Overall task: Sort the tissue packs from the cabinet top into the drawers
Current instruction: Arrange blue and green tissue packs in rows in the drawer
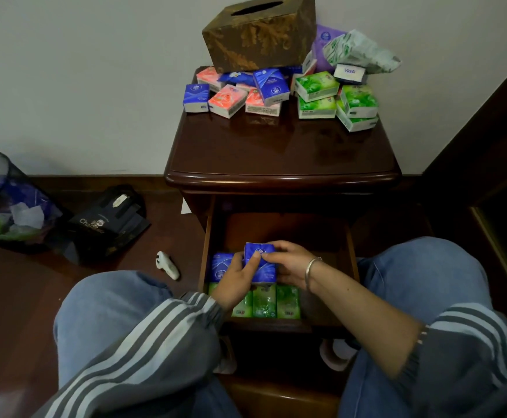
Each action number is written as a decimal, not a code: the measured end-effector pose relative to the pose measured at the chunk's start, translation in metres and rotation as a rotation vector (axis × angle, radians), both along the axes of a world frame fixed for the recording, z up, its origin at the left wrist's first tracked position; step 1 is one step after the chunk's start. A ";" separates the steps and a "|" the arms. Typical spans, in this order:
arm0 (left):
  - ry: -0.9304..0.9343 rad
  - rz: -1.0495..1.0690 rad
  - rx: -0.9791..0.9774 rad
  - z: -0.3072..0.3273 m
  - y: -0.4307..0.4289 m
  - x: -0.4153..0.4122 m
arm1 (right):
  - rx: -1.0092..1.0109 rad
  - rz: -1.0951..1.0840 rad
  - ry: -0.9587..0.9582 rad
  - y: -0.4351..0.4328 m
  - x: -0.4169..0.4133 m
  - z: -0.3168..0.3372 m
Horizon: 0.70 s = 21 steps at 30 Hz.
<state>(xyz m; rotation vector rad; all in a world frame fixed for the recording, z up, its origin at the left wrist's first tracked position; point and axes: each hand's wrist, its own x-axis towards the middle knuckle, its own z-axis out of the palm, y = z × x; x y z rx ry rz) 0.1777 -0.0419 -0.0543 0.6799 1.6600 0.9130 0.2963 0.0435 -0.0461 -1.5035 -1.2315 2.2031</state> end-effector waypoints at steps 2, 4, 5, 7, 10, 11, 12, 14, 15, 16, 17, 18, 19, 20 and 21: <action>0.084 -0.050 0.002 -0.001 0.004 -0.009 | -0.006 -0.026 0.008 0.010 0.002 -0.003; 0.334 -0.015 0.002 -0.003 0.008 -0.023 | 0.032 -0.095 -0.037 0.023 0.009 -0.009; 0.481 0.038 -0.001 -0.005 0.010 -0.031 | 0.071 -0.140 -0.078 0.030 0.013 -0.014; 0.676 0.161 -0.084 -0.007 0.008 -0.047 | 0.185 -0.206 -0.209 0.039 0.023 -0.027; 0.654 0.260 -0.295 -0.013 0.008 -0.063 | 0.282 -0.210 -0.370 0.044 0.030 -0.044; 0.596 0.256 -0.338 -0.017 0.008 -0.065 | 0.279 -0.202 -0.383 0.043 0.030 -0.049; 0.543 0.230 -0.360 -0.022 0.007 -0.065 | 0.269 -0.195 -0.386 0.041 0.030 -0.055; 0.518 0.152 -0.371 -0.030 0.006 -0.063 | 0.237 -0.174 -0.389 0.035 0.029 -0.066; 0.539 0.132 -0.370 -0.032 0.006 -0.062 | 0.222 -0.158 -0.396 0.032 0.029 -0.070; 0.560 0.123 -0.369 -0.034 0.006 -0.063 | 0.211 -0.137 -0.401 0.030 0.028 -0.074; 0.572 0.120 -0.370 -0.035 0.006 -0.063 | 0.205 -0.113 -0.400 0.028 0.026 -0.076; 0.579 0.120 -0.370 -0.035 0.007 -0.064 | 0.203 -0.087 -0.393 0.027 0.025 -0.078; 0.582 0.121 -0.373 -0.035 0.007 -0.064 | 0.202 -0.056 -0.386 0.026 0.024 -0.080; 0.584 0.123 -0.376 -0.035 0.008 -0.065 | 0.200 -0.025 -0.383 0.024 0.024 -0.080; 0.588 0.122 -0.380 -0.035 0.008 -0.065 | 0.195 0.001 -0.387 0.022 0.024 -0.081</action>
